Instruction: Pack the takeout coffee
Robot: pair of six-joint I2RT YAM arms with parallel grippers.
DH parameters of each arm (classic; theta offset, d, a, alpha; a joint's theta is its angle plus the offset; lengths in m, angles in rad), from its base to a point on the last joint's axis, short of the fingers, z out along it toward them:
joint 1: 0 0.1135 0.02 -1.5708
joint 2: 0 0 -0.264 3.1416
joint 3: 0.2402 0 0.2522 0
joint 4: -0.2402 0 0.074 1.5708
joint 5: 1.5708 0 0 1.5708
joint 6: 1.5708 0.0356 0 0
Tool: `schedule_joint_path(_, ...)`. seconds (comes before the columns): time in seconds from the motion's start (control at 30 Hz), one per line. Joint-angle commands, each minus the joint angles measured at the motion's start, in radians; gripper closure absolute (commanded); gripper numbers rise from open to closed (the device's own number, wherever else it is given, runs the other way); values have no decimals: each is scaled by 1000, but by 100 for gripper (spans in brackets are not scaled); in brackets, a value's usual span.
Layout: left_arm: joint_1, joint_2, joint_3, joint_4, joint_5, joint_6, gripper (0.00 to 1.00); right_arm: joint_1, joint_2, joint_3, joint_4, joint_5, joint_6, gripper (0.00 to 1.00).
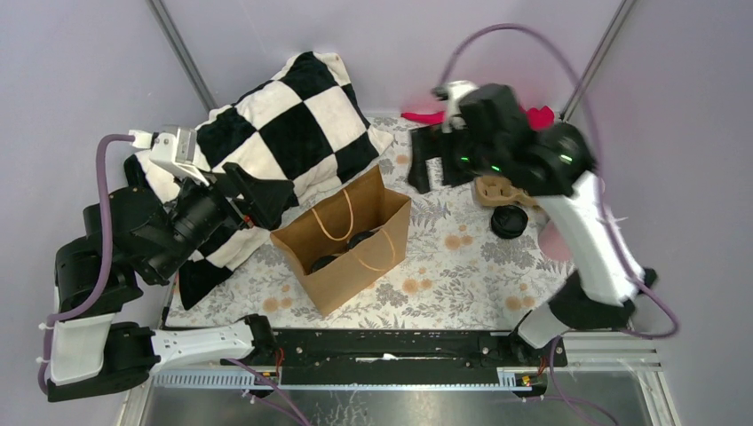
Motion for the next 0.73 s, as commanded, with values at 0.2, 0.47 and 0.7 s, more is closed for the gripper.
schedule_joint_path(0.2, -5, -28, 69, 200, -133, 50, 1, -5, -499, -238, 149, 573, 177, 0)
schedule_joint_path(0.47, -5, -26, 100, 216, -221, 89, 1, -4, -523, -181, 143, 608, 153, 0)
schedule_joint_path(0.7, -4, -30, 131, 201, -224, 22, 2, -4, -562, -241, 256, 527, 138, 0)
